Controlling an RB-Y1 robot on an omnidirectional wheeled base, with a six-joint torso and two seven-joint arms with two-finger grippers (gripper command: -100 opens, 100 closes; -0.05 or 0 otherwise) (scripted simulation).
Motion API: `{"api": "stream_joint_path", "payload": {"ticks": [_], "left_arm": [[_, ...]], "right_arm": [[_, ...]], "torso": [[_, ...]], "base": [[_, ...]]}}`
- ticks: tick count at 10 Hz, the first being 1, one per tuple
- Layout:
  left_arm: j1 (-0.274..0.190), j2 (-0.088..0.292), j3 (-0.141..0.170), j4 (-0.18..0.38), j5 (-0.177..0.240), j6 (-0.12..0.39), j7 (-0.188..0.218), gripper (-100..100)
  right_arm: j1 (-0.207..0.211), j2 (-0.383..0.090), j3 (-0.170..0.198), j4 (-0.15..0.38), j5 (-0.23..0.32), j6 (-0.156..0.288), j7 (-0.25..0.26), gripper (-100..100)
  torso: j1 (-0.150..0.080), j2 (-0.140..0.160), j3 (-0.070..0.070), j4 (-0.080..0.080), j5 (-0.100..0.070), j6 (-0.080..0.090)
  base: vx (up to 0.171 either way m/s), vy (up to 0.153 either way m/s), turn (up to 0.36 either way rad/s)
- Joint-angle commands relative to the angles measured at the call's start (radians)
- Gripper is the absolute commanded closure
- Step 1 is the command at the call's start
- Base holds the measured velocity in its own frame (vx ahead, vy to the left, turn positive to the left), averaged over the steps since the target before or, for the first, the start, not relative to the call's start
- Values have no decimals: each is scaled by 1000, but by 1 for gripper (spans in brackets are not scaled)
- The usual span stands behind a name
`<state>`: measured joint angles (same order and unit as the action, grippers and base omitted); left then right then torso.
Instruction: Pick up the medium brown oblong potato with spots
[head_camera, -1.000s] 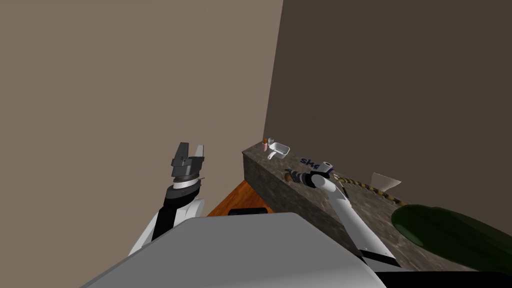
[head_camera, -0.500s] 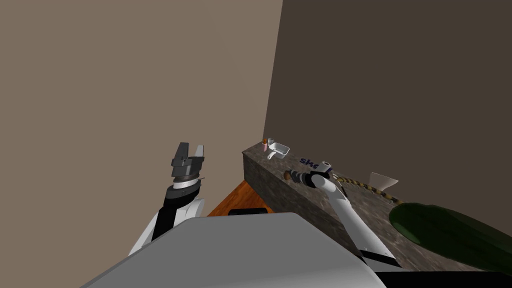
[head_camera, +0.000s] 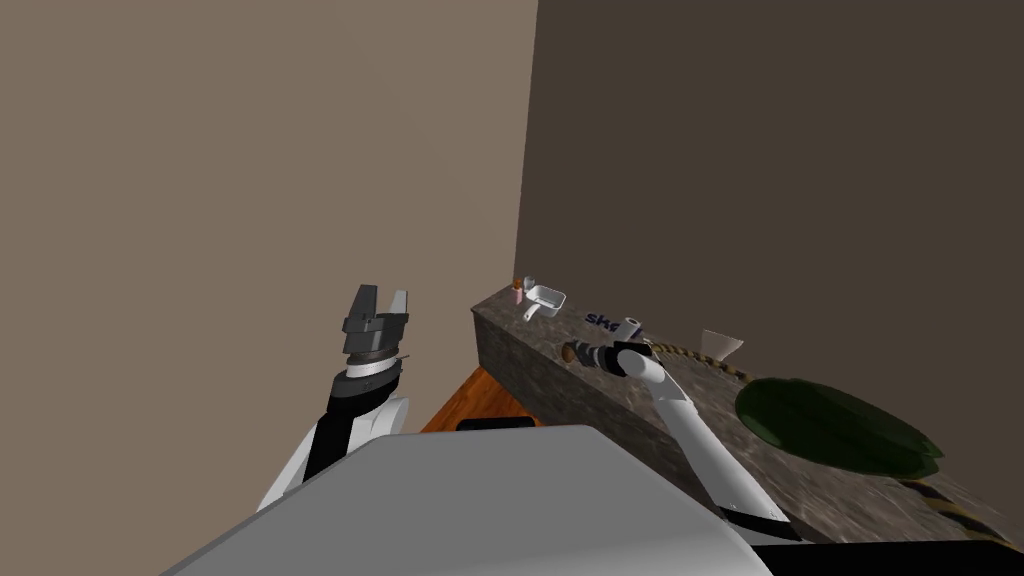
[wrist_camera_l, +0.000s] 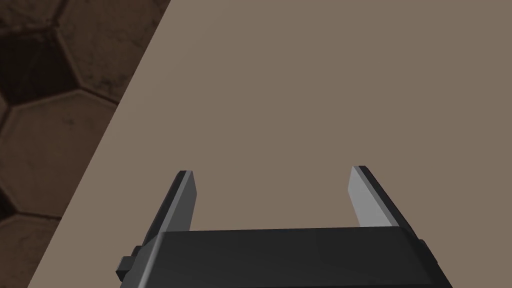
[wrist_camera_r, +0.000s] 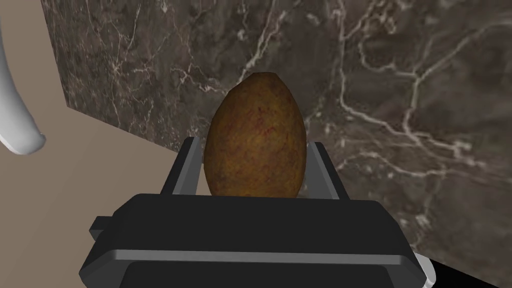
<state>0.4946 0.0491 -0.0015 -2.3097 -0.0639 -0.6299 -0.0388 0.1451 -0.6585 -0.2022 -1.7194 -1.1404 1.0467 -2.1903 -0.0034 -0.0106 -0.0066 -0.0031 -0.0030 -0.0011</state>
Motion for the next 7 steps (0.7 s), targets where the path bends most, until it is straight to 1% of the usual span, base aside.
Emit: {"api": "stream_joint_path", "payload": {"ticks": [1, 5, 6, 7], "left_arm": [[0, 0, 0, 0, 0, 0, 0, 0], [0, 0, 0, 0, 0, 0, 0, 0], [0, 0, 0, 0, 0, 0, 0, 0], [0, 0, 0, 0, 0, 0, 0, 0]], "right_arm": [[17, 5, 15, -50, 4, 13, -7, 100], [47, 16, 55, -165, 18, 45, -27, 100], [36, 14, 50, -138, 15, 38, -20, 100], [36, 14, 52, -141, 16, 39, -20, 0]], "torso": [[0, 0, 0, 0, 0, 0], [0, 2, 1, 0, 0, 0], [1, 2, 1, 0, 0, 0], [1, 4, 2, 1, 0, -1]], "base": [[98, -25, -232], [89, -19, -226], [32, 0, -34], [5, 0, 8]]}}
